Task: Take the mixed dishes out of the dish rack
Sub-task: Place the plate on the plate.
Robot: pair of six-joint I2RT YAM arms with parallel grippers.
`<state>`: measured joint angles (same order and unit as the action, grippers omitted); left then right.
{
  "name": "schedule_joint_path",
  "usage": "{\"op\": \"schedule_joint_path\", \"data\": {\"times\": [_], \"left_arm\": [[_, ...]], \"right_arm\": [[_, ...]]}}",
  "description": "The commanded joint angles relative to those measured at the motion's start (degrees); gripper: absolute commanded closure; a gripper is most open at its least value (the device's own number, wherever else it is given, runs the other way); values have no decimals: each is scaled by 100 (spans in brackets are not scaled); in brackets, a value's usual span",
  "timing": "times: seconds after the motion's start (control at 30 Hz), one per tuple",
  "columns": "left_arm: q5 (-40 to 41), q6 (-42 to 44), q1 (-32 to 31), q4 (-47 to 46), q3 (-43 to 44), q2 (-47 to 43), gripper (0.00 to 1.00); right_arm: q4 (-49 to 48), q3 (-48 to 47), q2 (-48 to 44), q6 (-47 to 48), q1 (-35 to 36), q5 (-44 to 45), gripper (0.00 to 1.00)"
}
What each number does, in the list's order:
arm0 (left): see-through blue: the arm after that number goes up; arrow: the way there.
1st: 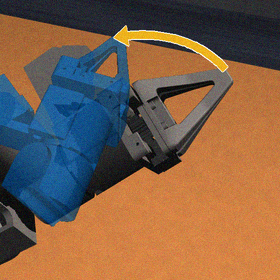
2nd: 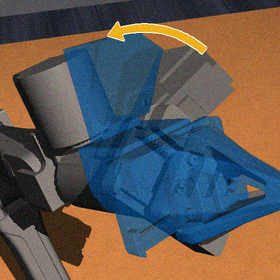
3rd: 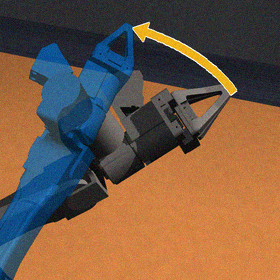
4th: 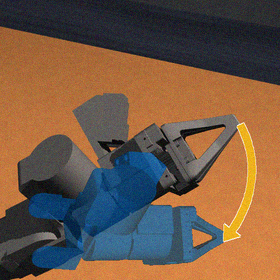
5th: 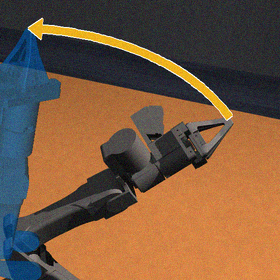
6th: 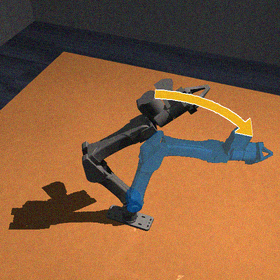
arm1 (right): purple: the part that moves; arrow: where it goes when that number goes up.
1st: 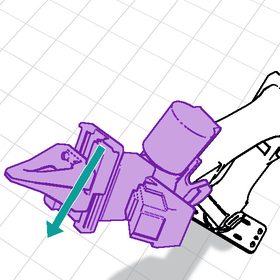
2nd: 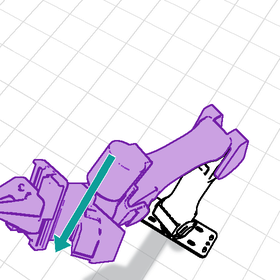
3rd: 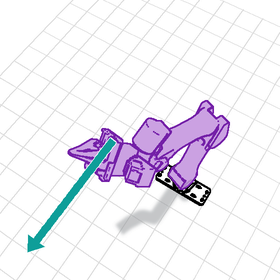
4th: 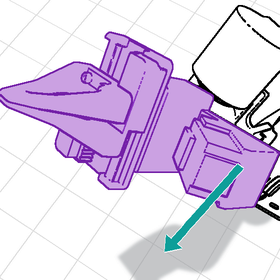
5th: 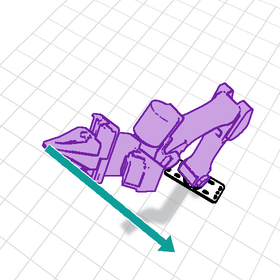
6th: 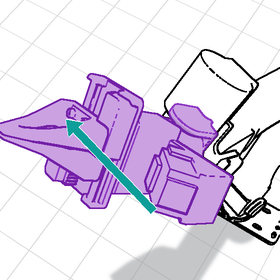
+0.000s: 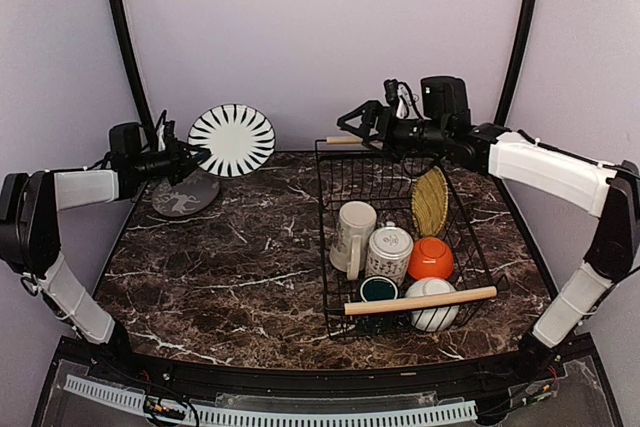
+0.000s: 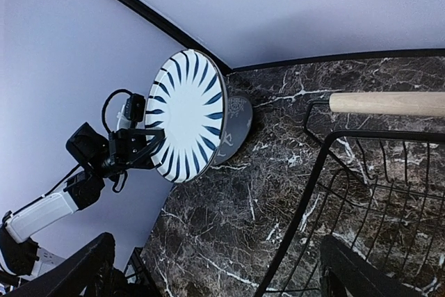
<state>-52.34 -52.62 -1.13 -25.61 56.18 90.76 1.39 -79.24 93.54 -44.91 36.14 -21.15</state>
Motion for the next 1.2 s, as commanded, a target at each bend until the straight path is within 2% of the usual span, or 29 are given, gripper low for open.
{"op": "schedule_joint_path", "data": {"times": [0.0, 0.1, 0.27, 0.5, 0.63, 1.0, 1.07, 1.17], "left_arm": [[685, 1065, 685, 1248, 392, -368, 99], [994, 1283, 1050, 1573, 438, -297, 99], [1021, 1293, 1541, 1679, 494, 113, 99], [863, 1098, 1772, 1493, 585, 927, 99], [661, 522, 1946, 634, 400, 1226, 99], [772, 831, 2066, 1297, 754, 1817, 99], [826, 929, 2068, 1435, 833, 1869, 94], [965, 1152, 2071, 1843, 940, 1890, 80]], "right_arm": [[596, 91, -641, 668, -2, 636, 1], [822, 170, -916, 914, -10, 934, 1], [975, 384, -1288, 1177, -37, 1279, 1], [986, 638, -1574, 1238, -71, 1404, 1], [1011, 748, -1663, 1212, -89, 1413, 1], [951, 963, -1831, 1194, -125, 1498, 1], [943, 971, -1825, 1194, -135, 1504, 1], [935, 990, -1811, 1190, -143, 1484, 1]]}}
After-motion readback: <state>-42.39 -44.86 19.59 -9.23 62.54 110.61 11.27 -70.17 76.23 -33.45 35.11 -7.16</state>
